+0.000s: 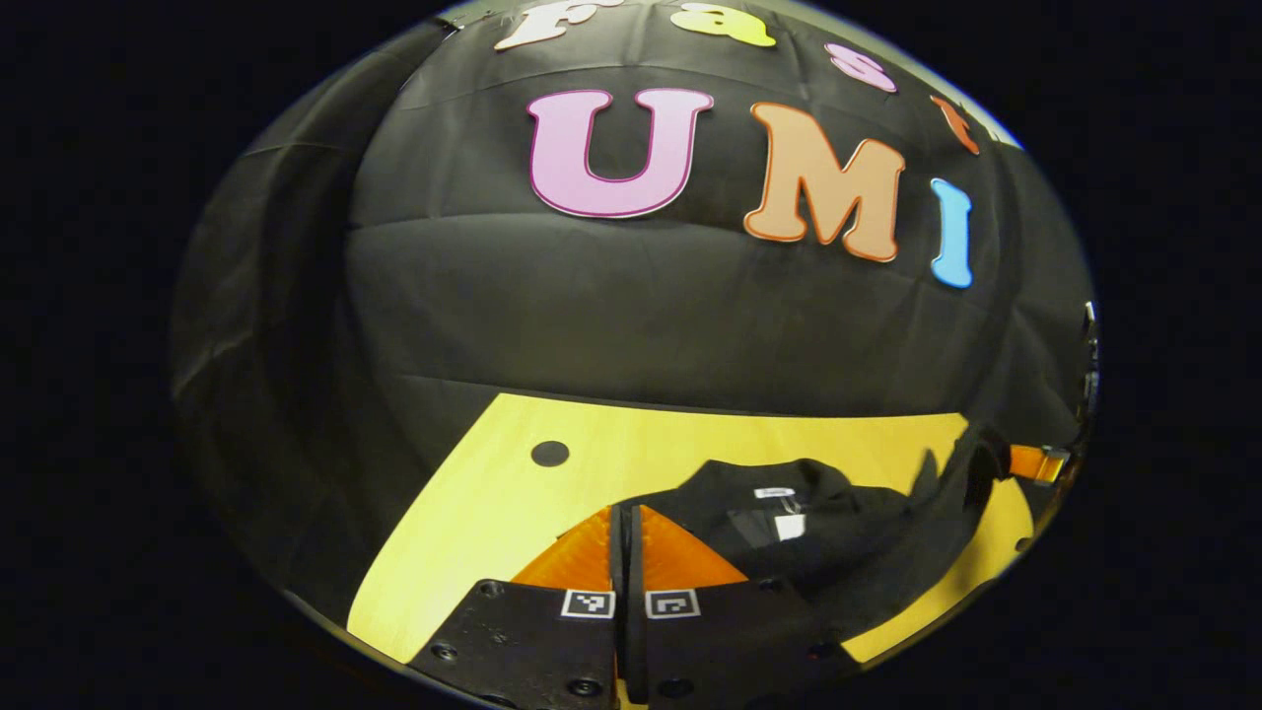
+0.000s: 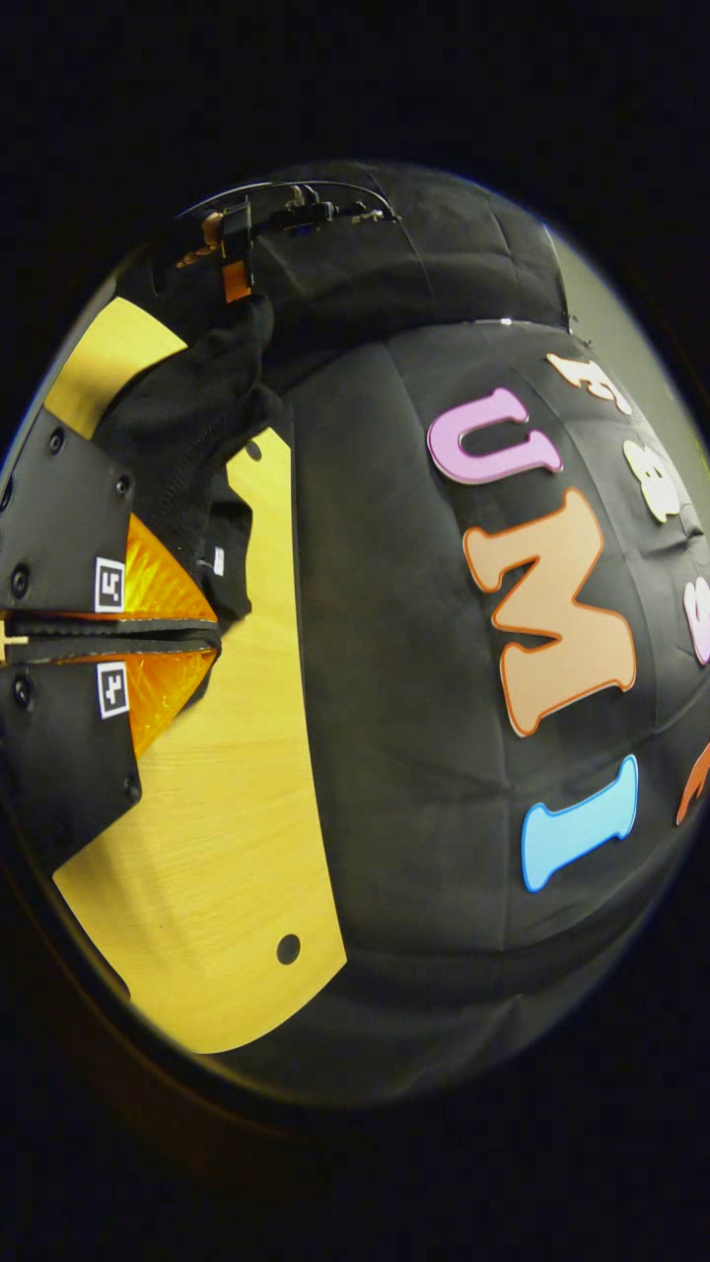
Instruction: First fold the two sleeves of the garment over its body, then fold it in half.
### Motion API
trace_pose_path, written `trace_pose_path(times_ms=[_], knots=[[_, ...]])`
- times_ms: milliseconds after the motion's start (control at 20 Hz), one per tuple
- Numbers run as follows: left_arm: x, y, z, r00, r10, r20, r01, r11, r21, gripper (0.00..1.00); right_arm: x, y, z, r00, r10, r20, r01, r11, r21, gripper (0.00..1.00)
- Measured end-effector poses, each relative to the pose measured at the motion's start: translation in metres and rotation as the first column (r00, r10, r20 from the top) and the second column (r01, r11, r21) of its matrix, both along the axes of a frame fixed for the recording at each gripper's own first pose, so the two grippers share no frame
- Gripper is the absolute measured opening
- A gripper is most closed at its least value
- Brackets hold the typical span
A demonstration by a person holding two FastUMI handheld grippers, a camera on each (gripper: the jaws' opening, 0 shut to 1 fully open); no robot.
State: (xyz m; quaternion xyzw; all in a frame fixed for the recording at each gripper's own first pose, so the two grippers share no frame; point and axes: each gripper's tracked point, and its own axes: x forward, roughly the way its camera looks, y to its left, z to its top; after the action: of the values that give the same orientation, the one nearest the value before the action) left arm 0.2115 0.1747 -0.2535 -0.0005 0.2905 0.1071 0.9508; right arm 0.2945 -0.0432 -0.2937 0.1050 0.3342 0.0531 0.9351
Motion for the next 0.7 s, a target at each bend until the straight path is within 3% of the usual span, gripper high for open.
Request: trace_pose_path(times_ms=[50, 150, 200, 250, 300, 400, 700], knots=[[0.007, 0.009, 0.002, 0.999, 0.033, 0.024, -0.034, 0.998, 0.045, 0.31, 0.010, -0.014, -0.002, 0.998, -0.056, 0.016, 0.056, 0.998, -0.038, 0.34], [0.010, 0.002, 0.018, 0.996, 0.029, 0.088, -0.034, 0.998, 0.055, 0.92, 0.014, -0.017, 0.003, 0.995, -0.086, 0.048, 0.088, 0.995, -0.042, 0.94], [0.013, -0.003, 0.026, 0.994, 0.018, 0.112, -0.024, 0.999, 0.049, 0.94, 0.015, -0.022, 0.003, 0.995, -0.083, 0.060, 0.085, 0.995, -0.043, 0.97], [0.012, -0.007, 0.036, 0.992, 0.007, 0.129, -0.014, 0.999, 0.050, 0.94, 0.012, -0.023, 0.008, 0.994, -0.078, 0.076, 0.082, 0.995, -0.057, 0.92], [0.009, -0.008, 0.042, 0.990, 0.003, 0.143, -0.011, 0.999, 0.053, 0.94, 0.007, -0.023, 0.015, 0.993, -0.072, 0.096, 0.080, 0.994, -0.077, 0.97], [-0.002, -0.011, 0.062, 0.985, 0.000, 0.174, -0.010, 0.998, 0.055, 0.95, -0.005, -0.018, 0.040, 0.987, -0.065, 0.147, 0.079, 0.992, -0.095, 0.98], [-0.067, -0.022, 0.138, 0.953, -0.050, 0.299, 0.024, 0.996, 0.090, 0.94, -0.085, 0.003, 0.128, 0.940, -0.063, 0.334, 0.105, 0.988, -0.110, 0.93]])
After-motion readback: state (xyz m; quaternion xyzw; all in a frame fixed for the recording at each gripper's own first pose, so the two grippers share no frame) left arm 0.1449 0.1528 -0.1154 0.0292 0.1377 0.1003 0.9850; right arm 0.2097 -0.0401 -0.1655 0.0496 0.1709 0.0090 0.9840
